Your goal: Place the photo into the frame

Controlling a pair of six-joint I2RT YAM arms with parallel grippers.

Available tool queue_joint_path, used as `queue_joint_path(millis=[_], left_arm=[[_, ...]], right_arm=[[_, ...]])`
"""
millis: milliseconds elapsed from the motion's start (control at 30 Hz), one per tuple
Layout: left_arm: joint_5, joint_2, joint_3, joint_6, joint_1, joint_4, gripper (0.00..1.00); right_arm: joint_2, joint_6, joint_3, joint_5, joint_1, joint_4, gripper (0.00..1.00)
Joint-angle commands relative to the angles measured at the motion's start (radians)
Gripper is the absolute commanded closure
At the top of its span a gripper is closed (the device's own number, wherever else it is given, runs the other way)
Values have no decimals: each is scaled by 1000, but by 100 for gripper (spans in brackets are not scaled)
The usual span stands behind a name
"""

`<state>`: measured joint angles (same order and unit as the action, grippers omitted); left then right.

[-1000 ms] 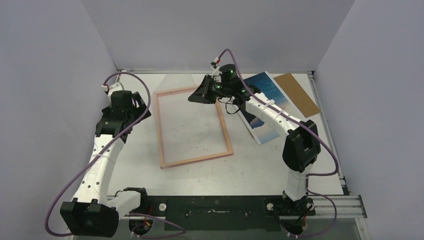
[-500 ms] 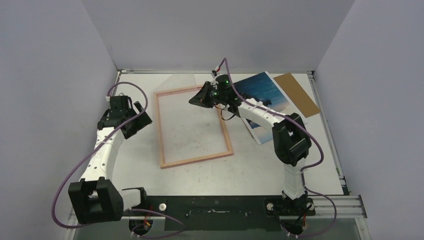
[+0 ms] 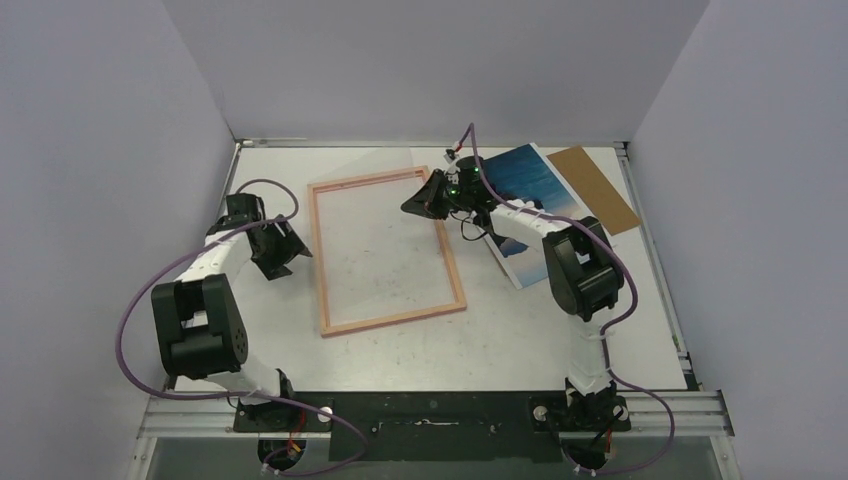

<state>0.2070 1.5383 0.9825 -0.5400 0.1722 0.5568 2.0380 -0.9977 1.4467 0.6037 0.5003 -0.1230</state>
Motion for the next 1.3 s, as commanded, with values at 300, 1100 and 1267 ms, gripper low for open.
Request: queue_joint_path(millis=[300, 1100, 1267], left_arm=[[120, 229, 151, 82, 25, -118, 53], [198, 371, 180, 73, 26, -187, 70], [190, 379, 178, 75, 26, -193, 71]], right_arm=[[88, 34, -33, 161, -73, -182, 100], [136, -59, -147, 137, -100, -309, 100], [131, -117, -144, 147, -101, -294, 100]])
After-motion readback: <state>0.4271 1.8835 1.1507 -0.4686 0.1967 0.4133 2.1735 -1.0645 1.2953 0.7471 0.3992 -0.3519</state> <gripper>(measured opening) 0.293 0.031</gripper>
